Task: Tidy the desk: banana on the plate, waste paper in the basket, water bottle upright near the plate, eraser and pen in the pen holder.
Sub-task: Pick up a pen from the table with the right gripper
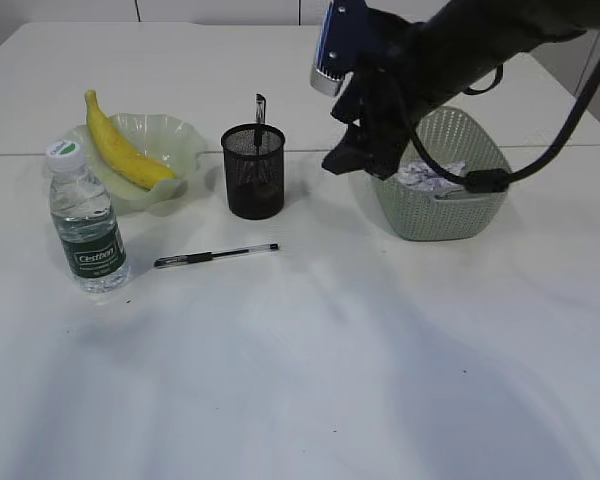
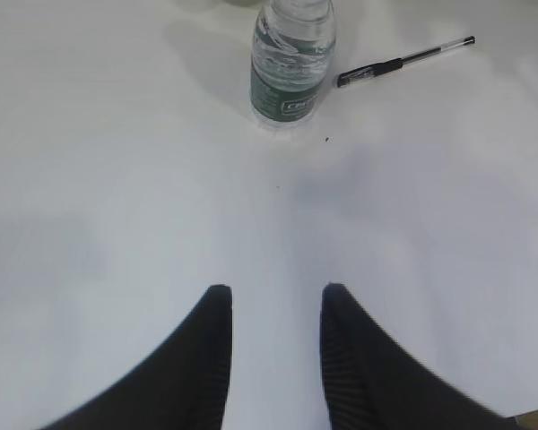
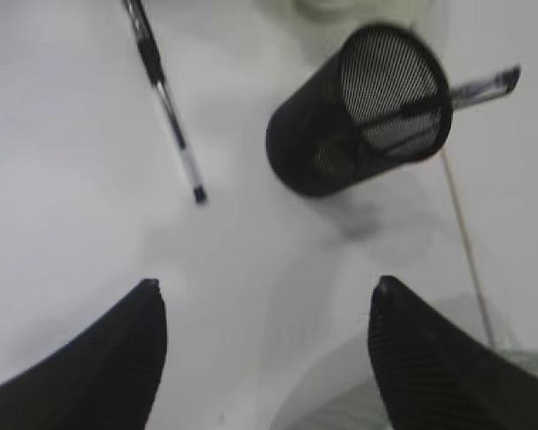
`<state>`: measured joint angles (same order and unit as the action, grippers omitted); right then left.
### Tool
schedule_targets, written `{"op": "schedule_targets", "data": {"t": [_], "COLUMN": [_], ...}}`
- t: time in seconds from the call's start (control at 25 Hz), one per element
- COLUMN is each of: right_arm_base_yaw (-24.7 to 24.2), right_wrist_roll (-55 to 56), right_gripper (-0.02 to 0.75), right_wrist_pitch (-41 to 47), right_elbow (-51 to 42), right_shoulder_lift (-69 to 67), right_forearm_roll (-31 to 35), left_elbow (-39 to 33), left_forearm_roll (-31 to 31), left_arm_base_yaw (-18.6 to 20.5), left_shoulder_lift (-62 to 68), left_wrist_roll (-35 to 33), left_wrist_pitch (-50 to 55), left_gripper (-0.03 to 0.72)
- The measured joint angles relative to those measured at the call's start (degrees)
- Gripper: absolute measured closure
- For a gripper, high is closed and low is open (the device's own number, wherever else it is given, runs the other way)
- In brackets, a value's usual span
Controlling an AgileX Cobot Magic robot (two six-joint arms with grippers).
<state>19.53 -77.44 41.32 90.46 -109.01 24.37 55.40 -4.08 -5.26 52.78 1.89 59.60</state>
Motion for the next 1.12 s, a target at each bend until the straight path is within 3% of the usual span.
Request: {"op": "schedule_targets", "data": {"t": [0.16,0.44,0.64,0.84,1.12], "right_arm_base_yaw": [0.0,2.7,3.94,5.25,6.46], "right_wrist_roll": [-9.68,-15.09,-13.75,-8.73,-1.45], "right_gripper": [0.216,0.216,0.216,0.216,0.216], "right_wrist_pitch": [-2.71,-1.35,7.3,10.22,11.83], "right_elbow": [1.89,10.31,19.94,27.48,29.41], "right_shoulder_lift": [-1.85,-8.67,-16.01,-20.75,-23.76], "right_forearm_roll": [9.65,13.62,16.54,16.68,17.56], "left_elbow": [0.0,0.0,0.0,0.0,0.0], "left_forearm_roll": [-0.11,-0.11,-0.11,-0.11,-0.11], "left_arm_base_yaw": [0.0,0.0,0.0,0.0,0.0], "left_shoulder_lift": [0.0,0.0,0.0,0.0,0.0], "left_wrist_roll": [0.0,-0.38,-0.87,-0.87,-0.87], "left_wrist_pitch": [0.13,0.23,0.23,0.23,-0.32], "left_gripper": [0.45,0.45,0.45,0.45,0.45]}}
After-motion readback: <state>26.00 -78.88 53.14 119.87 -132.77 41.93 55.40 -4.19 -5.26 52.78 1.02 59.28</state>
